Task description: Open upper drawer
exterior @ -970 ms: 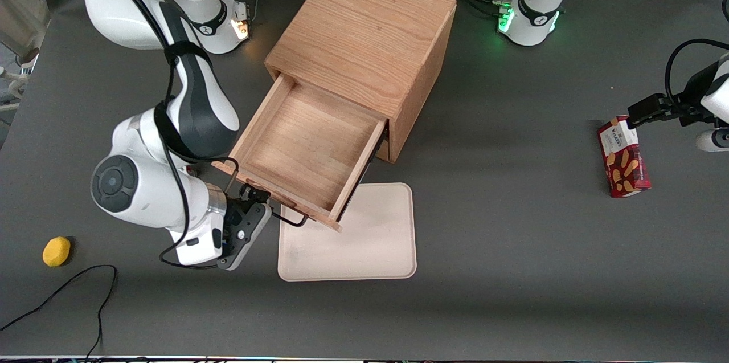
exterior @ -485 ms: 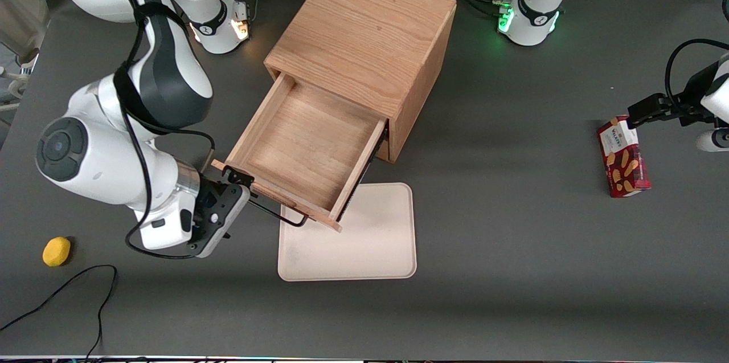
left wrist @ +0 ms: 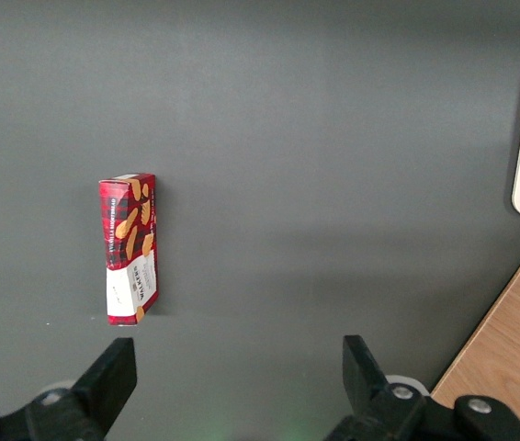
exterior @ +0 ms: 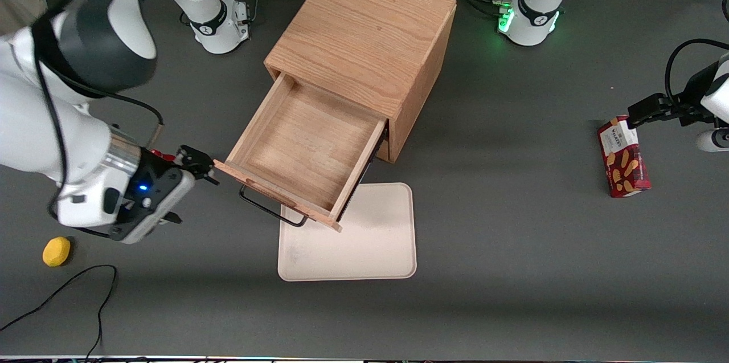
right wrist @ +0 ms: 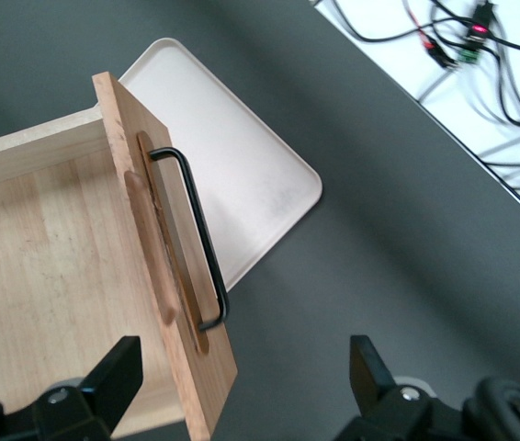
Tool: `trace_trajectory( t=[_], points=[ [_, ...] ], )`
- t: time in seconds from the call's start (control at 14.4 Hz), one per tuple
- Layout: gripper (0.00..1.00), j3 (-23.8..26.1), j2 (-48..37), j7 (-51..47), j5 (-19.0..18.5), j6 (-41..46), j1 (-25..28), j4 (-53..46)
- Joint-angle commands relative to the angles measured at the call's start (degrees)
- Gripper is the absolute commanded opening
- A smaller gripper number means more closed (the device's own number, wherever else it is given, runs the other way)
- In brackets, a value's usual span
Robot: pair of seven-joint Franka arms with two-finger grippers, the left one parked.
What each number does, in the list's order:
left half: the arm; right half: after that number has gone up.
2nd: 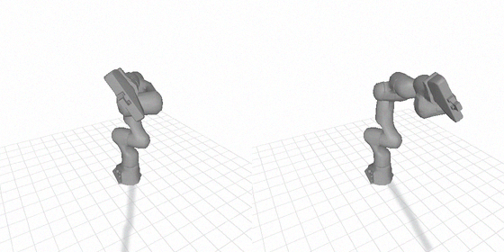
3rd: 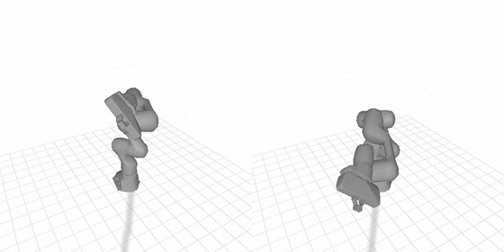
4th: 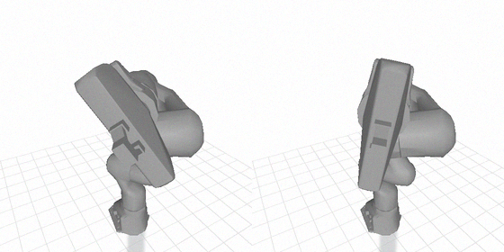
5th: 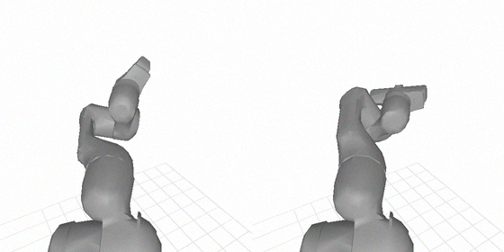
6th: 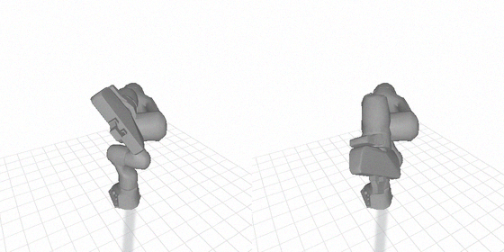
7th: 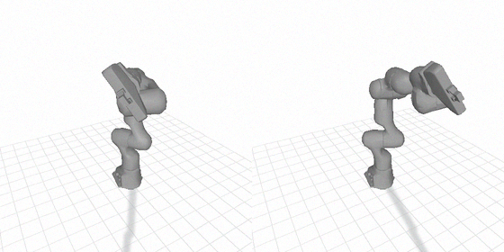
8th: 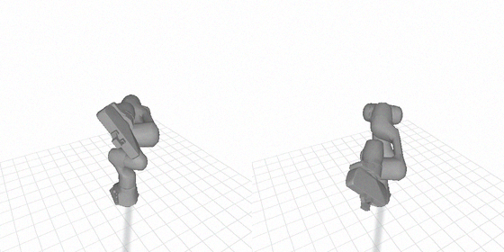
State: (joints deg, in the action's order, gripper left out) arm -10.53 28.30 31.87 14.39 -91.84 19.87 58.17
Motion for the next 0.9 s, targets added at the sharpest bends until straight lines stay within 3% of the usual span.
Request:
trace_trajectory(
  t=[0.0, 0.28, 0.55, 0.83],
  points=[
    [1.0, -1.07, -7.19, -4.09, 0.29, -0.18, 0.17, 7.73],
    [1.0, -3.44, -14.22, -11.63, 0.12, -0.18, -0.35, 14.4],
    [1.0, -3.45, -20.81, -26.65, -5.14, -0.71, -3.6, 21.35],
    [1.0, -3.36, -28.46, -27.92, -5.42, -1.32, -7.12, 29.96]
  ],
)
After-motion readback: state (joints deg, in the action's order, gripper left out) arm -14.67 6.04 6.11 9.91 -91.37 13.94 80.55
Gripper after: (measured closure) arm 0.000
